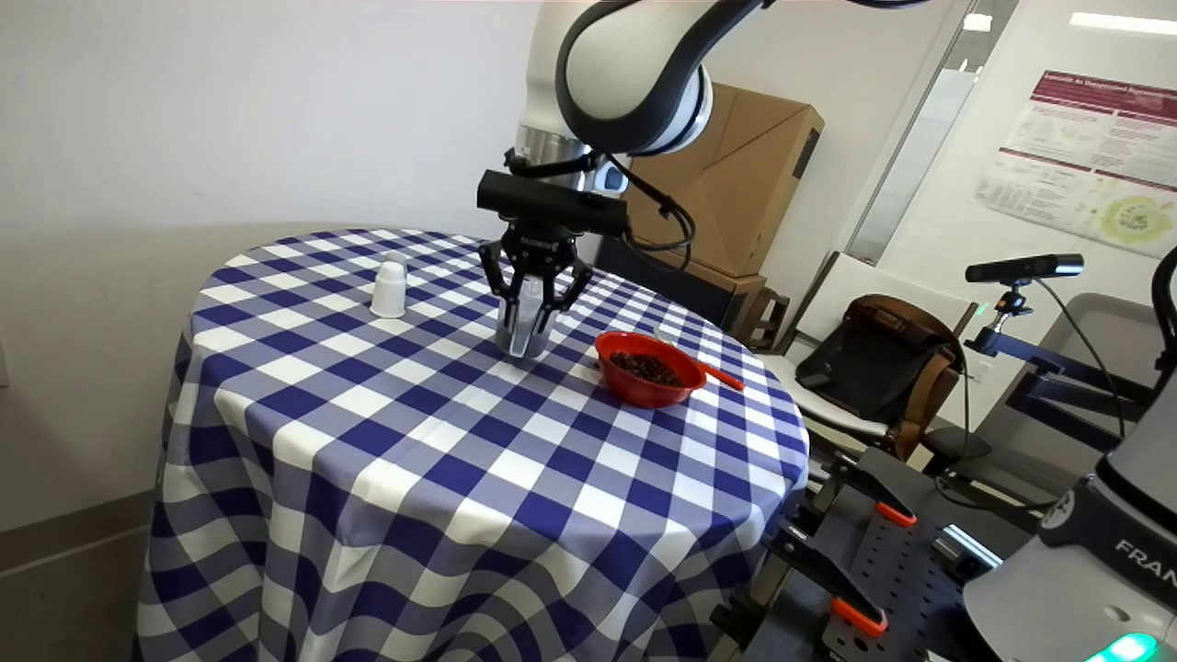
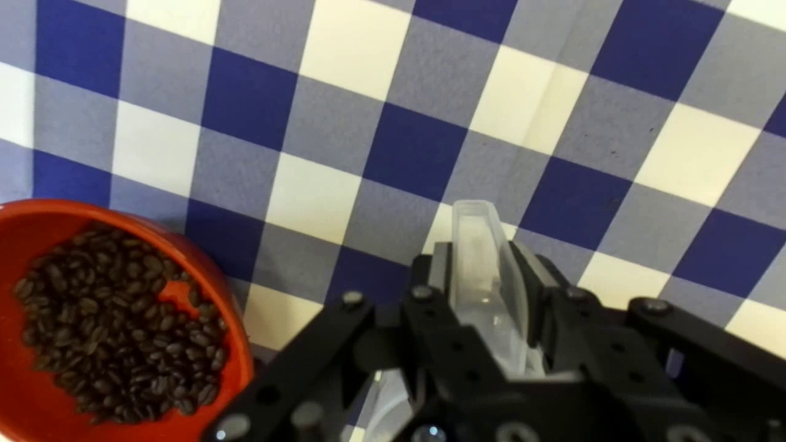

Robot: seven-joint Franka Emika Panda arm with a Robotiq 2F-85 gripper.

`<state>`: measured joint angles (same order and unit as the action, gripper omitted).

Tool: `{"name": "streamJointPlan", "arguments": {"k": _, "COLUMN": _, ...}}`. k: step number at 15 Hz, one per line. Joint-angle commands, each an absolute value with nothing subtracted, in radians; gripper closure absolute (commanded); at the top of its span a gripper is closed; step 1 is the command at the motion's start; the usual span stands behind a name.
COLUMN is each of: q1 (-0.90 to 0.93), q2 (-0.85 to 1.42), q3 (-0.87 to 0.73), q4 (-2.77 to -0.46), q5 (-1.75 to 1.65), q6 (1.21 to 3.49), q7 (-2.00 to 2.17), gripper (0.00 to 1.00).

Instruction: Pick the cup and pour its contents in the bowl

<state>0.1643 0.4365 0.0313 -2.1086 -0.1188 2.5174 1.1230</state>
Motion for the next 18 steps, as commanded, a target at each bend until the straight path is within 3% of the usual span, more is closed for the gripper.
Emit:
{"name": "streamJointPlan", "arguments": {"k": 1, "q1": 0.091, "q2": 0.406, "q3": 0.1, "q4": -2.113, "q5": 0.076, "q6": 2.499, "q7": 0.904, "gripper": 0.94}}
{"name": "streamJointPlan", "arguments": {"k": 18, "q1": -0.034, "q2": 0.066, "q3": -0.006, "q4": -2.218, "q5": 0.27, "q6": 2.06, "q7": 0.35, "gripper": 0.94}}
